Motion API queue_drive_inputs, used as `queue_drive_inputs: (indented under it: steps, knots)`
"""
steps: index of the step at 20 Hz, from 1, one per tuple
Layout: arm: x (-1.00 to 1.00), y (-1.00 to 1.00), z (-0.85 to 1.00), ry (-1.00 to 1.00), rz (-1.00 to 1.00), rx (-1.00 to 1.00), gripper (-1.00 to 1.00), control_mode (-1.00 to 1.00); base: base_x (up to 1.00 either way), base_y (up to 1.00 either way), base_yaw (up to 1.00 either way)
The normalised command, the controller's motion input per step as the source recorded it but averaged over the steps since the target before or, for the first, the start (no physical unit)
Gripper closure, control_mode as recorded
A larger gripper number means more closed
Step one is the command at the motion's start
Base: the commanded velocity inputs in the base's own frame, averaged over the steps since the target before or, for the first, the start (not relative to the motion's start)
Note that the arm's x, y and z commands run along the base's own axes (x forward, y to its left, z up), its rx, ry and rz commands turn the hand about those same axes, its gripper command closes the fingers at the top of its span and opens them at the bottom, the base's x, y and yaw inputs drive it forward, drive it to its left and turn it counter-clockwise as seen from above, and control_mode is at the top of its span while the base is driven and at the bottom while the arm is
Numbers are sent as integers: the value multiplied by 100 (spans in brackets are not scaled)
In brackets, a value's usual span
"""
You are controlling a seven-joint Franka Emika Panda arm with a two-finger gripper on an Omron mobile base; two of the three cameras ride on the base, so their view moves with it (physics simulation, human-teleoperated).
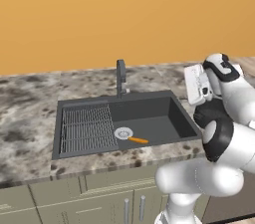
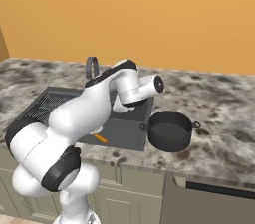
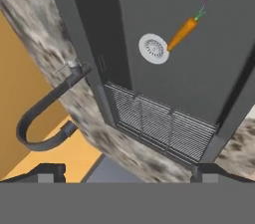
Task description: Dump the carrot from the pot into the sink. Then turn on the water and wash the carrot. Then turn off the water and put the carrot back in the pot.
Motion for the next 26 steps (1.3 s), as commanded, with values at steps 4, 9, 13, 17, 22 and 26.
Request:
queue_drive_inputs:
  steps: [4, 9, 13, 17, 22, 26]
  knots:
    - [6, 11, 25, -1, 0, -20, -100, -100, 0, 0, 0]
    - [0, 17, 10, -4, 2, -16, -100, -100, 0, 0, 0]
    - [0, 7, 0, 0, 14, -9, -100, -100, 0, 0, 0]
    - [0, 0, 0, 0, 23, -2, -100, -100, 0, 0, 0]
    - [0, 0, 0, -6, 33, 0, -100, -100, 0, 0, 0]
    - [0, 1, -2, -18, 36, -2, -100, -100, 0, 0, 0]
